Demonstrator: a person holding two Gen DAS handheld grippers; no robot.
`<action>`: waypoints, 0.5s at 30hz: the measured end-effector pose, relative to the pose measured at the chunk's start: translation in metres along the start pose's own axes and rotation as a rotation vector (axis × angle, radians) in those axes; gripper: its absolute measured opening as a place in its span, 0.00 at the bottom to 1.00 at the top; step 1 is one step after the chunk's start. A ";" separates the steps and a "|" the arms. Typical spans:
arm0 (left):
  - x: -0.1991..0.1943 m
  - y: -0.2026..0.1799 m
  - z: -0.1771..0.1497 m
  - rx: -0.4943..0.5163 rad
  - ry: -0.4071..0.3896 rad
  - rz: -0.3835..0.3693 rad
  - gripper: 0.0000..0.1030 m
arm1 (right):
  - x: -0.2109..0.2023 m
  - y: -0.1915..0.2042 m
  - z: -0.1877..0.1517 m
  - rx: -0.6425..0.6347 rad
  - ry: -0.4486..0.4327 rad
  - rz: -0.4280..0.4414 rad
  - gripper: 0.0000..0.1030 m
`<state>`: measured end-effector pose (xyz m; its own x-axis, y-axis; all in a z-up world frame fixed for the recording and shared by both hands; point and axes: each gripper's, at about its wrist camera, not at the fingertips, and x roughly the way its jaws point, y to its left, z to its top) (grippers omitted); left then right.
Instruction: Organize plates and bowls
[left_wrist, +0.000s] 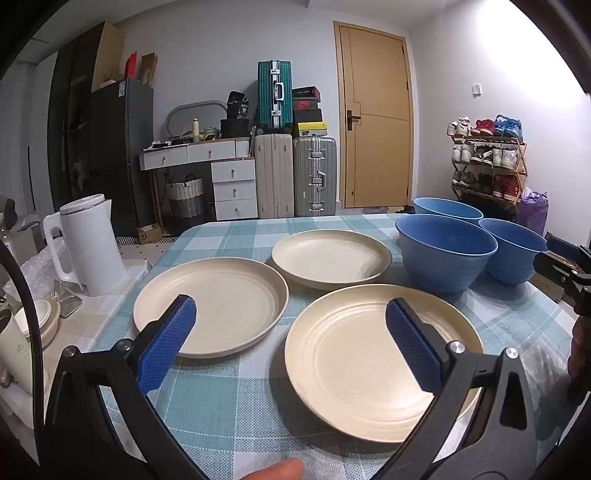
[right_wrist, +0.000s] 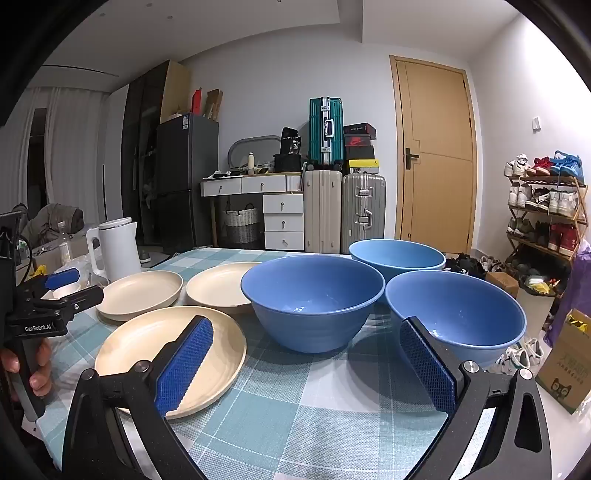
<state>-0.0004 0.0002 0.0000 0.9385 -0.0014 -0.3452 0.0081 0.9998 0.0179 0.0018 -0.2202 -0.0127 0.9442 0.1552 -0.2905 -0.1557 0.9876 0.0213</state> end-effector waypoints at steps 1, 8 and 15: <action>0.000 0.000 0.000 0.000 0.000 0.001 1.00 | 0.000 0.000 0.000 0.001 0.006 0.000 1.00; 0.000 0.000 0.000 0.003 0.005 -0.001 1.00 | 0.000 0.000 0.000 0.003 0.012 0.001 1.00; 0.000 0.000 0.000 0.004 0.005 0.000 1.00 | 0.000 0.000 0.000 0.004 0.013 0.001 1.00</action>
<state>-0.0001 0.0001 0.0000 0.9367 -0.0018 -0.3501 0.0101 0.9997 0.0219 0.0021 -0.2204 -0.0128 0.9402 0.1563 -0.3026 -0.1560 0.9874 0.0253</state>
